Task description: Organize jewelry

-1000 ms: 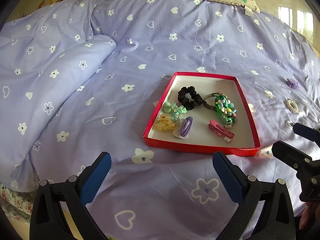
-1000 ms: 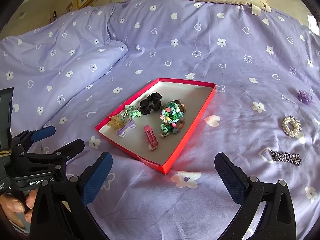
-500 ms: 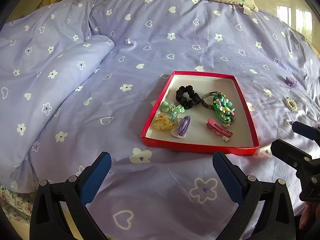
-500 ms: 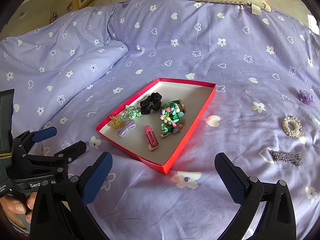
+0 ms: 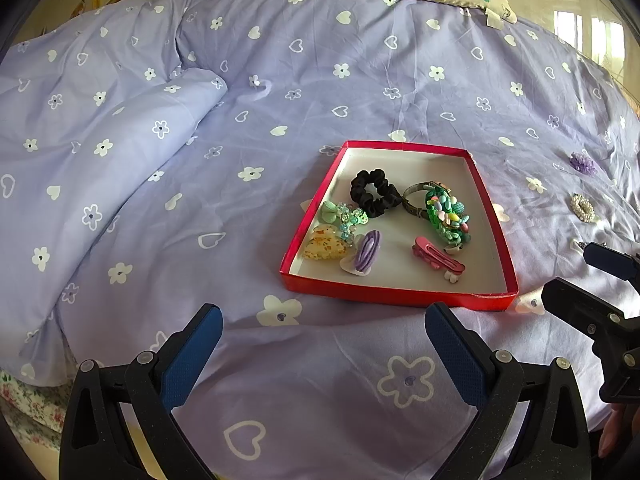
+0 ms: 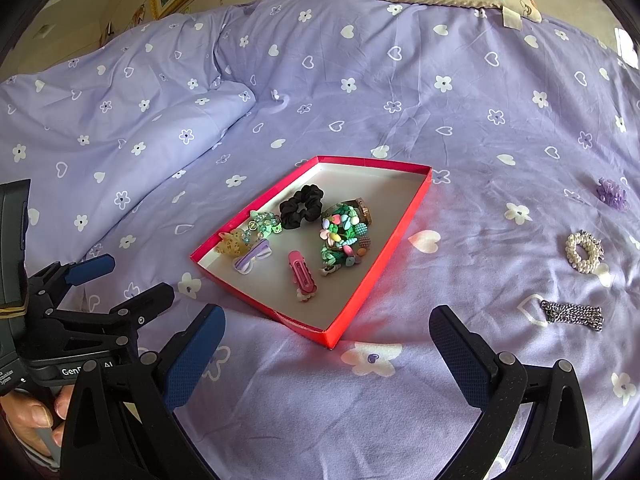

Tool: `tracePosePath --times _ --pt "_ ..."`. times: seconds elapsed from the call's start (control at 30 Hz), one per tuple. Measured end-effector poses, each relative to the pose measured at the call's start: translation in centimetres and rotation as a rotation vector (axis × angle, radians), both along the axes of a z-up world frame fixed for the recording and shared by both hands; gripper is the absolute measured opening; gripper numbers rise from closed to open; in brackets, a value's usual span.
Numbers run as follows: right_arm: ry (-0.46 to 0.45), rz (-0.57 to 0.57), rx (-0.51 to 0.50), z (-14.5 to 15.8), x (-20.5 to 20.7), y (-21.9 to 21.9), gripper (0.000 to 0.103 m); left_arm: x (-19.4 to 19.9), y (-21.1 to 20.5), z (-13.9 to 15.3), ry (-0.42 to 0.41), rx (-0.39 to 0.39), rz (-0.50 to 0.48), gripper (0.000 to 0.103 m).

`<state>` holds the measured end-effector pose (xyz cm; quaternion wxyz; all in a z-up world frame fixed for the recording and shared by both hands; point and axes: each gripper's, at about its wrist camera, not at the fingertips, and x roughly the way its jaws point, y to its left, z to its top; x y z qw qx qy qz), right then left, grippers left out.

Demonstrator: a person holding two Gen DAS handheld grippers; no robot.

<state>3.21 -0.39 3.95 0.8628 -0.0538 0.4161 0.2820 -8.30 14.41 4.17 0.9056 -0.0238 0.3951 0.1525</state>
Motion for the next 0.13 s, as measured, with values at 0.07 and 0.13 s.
tracePosePath --times 0.07,0.13 --pt "0.001 0.001 0.001 -0.06 -0.08 0.04 0.103 0.12 0.05 -0.08 0.003 -0.003 -0.001 0.102" --pt "0.000 0.001 -0.001 -0.06 -0.08 0.04 0.103 0.28 0.14 -0.20 0.007 -0.010 0.000 0.102"
